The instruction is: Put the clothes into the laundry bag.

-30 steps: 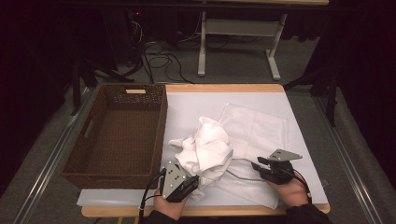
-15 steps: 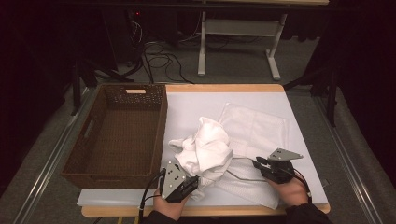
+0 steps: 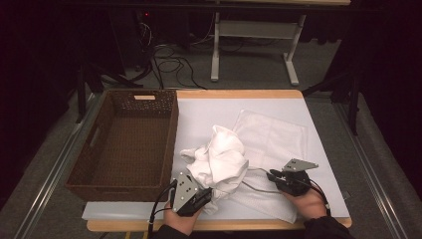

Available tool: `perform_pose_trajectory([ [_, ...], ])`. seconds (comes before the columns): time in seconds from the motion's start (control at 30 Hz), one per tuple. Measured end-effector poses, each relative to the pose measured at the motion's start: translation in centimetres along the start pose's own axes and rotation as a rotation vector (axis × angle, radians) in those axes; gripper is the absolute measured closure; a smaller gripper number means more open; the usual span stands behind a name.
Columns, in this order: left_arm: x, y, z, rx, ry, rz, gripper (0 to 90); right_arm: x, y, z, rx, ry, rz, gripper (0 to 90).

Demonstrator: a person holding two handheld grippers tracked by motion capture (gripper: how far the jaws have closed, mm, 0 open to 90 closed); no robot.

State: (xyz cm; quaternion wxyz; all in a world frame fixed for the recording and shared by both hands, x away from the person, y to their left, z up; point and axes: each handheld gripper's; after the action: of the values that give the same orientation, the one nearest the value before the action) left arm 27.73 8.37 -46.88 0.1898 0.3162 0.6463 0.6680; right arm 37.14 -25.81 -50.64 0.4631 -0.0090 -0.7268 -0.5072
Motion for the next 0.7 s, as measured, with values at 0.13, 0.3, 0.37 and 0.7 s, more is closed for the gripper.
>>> perform_pose_trajectory([
  [0.13,0.1,0.0,0.1,0.004,0.003,-0.001,62.9,0.2,0.1,0.1,-0.01,0.024,-0.021,89.8],
  [0.3,0.5,1.5,0.5,-0.051,0.021,-0.038,63.5,0.4,0.8,0.8,-0.022,0.05,-0.066,90.0],
  [0.37,1.1,2.2,0.6,-0.035,0.016,-0.082,63.8,0.2,1.1,1.1,-0.014,0.055,-0.069,90.0],
  [0.7,0.7,1.9,-3.4,-0.074,-0.054,-0.064,63.8,0.6,2.1,1.1,-0.039,0.053,-0.142,90.0],
])
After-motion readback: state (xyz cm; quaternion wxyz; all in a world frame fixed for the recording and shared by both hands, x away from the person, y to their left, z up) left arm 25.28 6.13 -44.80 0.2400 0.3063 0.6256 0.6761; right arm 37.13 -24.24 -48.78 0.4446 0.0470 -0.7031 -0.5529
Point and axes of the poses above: each handheld gripper's, and its own axes: x roughly backward along the jaws, y roughly out of its top, z roughly to its left, and after that the axes turned 3 degrees about -y, right-handed
